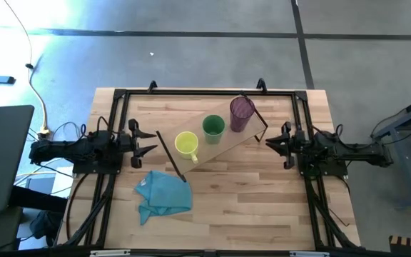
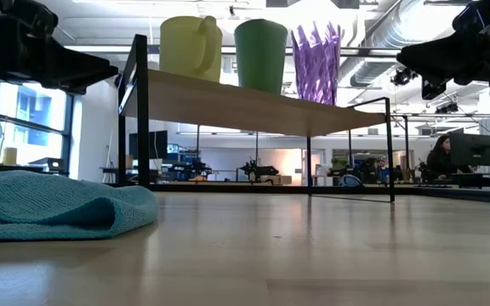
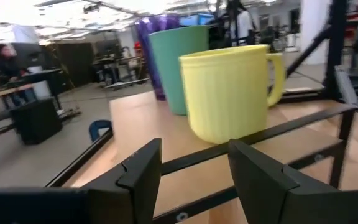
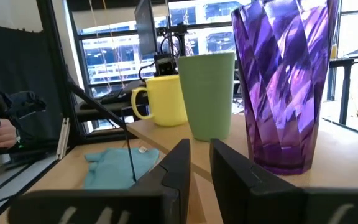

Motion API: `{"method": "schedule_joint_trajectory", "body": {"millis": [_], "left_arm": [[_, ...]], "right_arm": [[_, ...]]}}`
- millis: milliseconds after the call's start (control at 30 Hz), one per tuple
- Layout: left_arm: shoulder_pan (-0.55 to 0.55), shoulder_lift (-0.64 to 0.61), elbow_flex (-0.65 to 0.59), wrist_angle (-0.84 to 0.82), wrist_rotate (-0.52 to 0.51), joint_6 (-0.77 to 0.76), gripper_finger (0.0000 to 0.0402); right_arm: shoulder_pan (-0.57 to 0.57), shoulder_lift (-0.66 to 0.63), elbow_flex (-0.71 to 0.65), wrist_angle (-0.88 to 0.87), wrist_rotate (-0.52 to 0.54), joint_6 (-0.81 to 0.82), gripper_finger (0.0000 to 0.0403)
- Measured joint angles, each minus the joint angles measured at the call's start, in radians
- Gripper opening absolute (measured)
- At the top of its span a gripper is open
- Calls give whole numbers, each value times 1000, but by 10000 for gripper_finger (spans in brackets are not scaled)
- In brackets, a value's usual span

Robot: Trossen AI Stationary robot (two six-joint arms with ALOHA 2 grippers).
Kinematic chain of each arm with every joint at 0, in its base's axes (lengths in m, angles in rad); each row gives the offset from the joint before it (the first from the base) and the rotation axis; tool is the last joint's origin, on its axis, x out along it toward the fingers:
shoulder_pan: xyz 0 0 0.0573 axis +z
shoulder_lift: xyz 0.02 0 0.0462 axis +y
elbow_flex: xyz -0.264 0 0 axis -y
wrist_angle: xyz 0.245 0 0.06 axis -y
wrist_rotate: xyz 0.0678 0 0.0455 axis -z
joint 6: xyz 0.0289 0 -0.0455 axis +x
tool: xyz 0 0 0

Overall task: Stack small to large cups/mugs on shelf
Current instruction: Return to Home Position

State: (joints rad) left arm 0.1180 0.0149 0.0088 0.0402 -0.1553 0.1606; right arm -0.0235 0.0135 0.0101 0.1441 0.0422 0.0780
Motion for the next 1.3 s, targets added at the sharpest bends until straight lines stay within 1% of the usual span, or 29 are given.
{"method": "schedule_joint_trajectory", "body": {"millis": [133, 267, 333, 500, 600, 700, 1133, 1300], "left_arm": [[0, 4, 0, -3, 16, 19, 172], [0, 44, 0, -2, 15, 22, 172], [0, 82, 0, 1, 15, 10, 172], [0, 204, 1, -3, 13, -82, 172], [0, 271, 1, 0, 13, -130, 172], [0, 308, 0, -6, 13, -154, 172], [0, 315, 0, 0, 16, -168, 172], [0, 268, -1, 54, 15, -125, 172]], "right_arm": [[0, 0, 0, -21, 0, 0, 53], [0, 0, 0, -47, 0, 0, 53], [0, 0, 0, -65, 0, 0, 53], [0, 0, 0, -125, 0, 1, 53], [0, 0, 0, -126, -2, -9, 53], [0, 0, 0, -126, -2, -25, 53], [0, 18, 0, -133, -35, -34, 53], [0, 39, 0, -133, -35, -34, 53]]}}
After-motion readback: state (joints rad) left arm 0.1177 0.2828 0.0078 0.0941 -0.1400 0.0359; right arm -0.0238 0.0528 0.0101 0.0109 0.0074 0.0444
